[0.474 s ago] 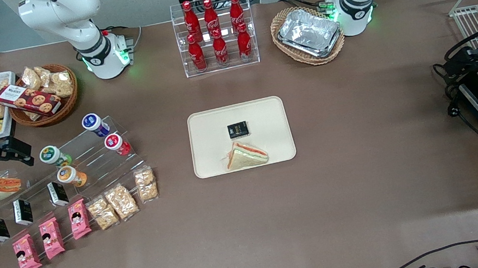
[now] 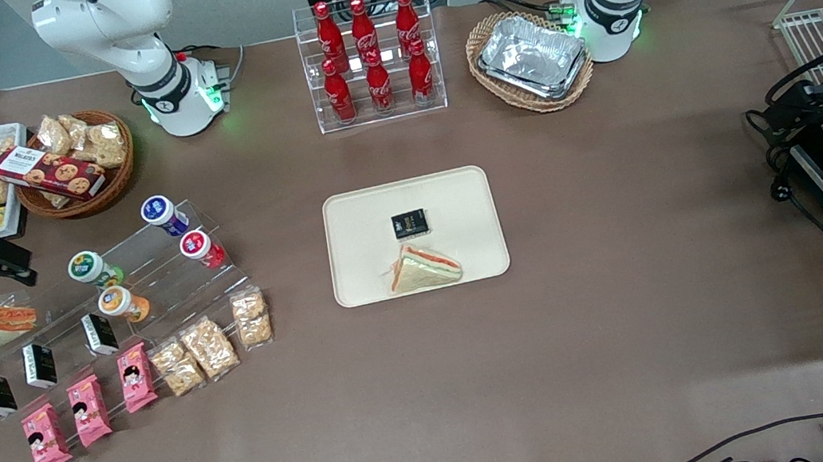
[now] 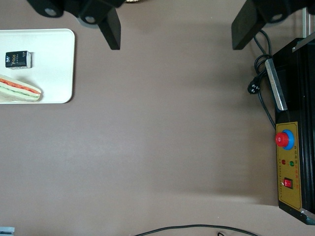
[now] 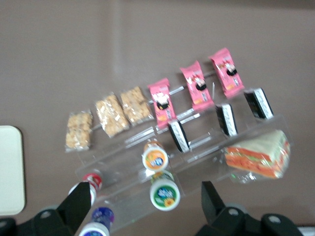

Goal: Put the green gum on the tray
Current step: 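Move the right gripper over the snack rack toward the green gum bottle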

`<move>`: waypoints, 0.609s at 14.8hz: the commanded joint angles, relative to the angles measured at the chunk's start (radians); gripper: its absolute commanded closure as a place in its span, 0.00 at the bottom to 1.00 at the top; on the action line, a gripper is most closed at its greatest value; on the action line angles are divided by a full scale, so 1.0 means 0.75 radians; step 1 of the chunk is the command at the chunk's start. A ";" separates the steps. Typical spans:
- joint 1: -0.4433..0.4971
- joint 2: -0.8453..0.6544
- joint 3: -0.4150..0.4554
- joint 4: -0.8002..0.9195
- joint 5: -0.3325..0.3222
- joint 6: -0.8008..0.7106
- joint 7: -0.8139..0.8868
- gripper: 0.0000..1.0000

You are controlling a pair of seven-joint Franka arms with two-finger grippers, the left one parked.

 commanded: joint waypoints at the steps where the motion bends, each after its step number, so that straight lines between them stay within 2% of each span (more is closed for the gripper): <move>1: -0.027 -0.124 -0.079 -0.081 -0.008 -0.095 -0.123 0.00; 3: -0.039 -0.265 -0.137 -0.259 -0.008 -0.048 -0.235 0.00; 6: -0.043 -0.443 -0.141 -0.464 -0.016 0.011 -0.240 0.00; 9: -0.041 -0.525 -0.131 -0.579 -0.018 0.054 -0.234 0.00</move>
